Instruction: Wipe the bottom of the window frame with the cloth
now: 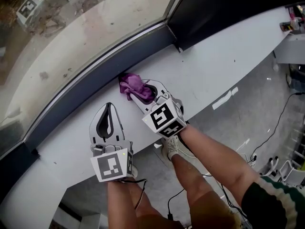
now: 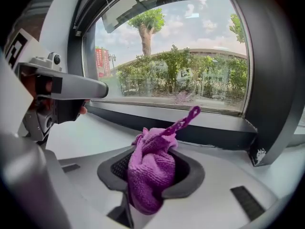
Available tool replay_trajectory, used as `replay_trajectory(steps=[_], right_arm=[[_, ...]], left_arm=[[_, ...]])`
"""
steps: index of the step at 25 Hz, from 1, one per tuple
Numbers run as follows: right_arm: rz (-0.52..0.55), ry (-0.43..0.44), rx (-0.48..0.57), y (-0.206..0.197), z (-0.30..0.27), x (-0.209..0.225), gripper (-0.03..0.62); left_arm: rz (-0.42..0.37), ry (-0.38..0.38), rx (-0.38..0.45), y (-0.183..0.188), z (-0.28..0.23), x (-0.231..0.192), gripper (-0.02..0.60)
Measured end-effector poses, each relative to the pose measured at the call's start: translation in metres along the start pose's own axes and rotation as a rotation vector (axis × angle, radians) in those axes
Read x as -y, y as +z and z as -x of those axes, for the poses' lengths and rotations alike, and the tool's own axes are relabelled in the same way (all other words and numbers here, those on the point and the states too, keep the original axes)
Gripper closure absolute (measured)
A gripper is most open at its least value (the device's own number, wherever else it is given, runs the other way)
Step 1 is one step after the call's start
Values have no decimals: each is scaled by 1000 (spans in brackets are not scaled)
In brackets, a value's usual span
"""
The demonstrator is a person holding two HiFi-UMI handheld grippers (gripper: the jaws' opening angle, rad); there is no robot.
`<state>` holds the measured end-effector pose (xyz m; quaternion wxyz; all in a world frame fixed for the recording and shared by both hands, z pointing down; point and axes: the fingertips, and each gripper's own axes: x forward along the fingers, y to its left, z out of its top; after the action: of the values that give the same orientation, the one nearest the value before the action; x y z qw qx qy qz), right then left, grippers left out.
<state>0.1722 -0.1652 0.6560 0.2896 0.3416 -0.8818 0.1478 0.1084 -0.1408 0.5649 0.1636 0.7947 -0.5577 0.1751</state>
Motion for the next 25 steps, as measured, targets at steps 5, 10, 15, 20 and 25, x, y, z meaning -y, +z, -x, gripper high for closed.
replay_trajectory(steps=[5,10,15,20,25], right_arm=[[-3,-8,-8,-12,12,33,441],[-3,-30,-18,-21,20,57,441],[-11,-64,-27,-35,30,94,441],[-29,-100,-38,-53,40,138,441],[-41,-145,-41,-58,50,156,441]], left_arm=[[-1,-5,-1,6,-24,23,577],[-5,-17,3,10,-38,36,577],[-14,-39,0,12,-63,58,577],[-16,-71,-8,15,-97,88,577],[-17,-99,-5,19,-109,104,577]])
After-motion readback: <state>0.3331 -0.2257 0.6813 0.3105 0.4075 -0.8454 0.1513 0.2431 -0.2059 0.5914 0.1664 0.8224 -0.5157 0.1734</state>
